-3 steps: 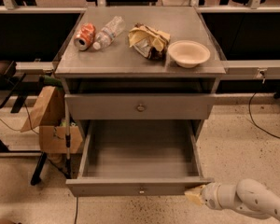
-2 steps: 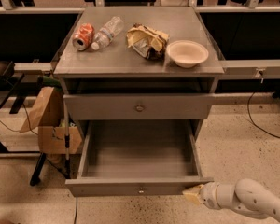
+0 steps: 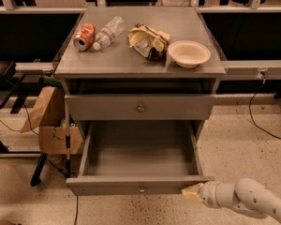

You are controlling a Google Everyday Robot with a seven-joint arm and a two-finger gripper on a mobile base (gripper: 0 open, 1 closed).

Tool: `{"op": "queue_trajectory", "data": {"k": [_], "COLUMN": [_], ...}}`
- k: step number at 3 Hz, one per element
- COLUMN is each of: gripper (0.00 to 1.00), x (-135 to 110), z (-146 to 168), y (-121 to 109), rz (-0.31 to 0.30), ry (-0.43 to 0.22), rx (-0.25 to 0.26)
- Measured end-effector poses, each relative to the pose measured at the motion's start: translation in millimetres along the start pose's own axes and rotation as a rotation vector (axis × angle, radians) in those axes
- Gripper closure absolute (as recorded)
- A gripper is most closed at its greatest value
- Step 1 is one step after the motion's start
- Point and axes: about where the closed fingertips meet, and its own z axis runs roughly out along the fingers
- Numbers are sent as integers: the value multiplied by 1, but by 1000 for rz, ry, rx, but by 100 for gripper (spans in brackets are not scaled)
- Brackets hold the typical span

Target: Close middle drawer

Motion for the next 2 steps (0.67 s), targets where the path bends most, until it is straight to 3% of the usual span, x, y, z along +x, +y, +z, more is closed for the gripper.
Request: {"op": "queue_trajectory", "data": {"k": [2], "gripper": [100], "x": [-12], "z": [6], "y": [1], "rz": [6], "ry": [-28], "rx": [-14]}}
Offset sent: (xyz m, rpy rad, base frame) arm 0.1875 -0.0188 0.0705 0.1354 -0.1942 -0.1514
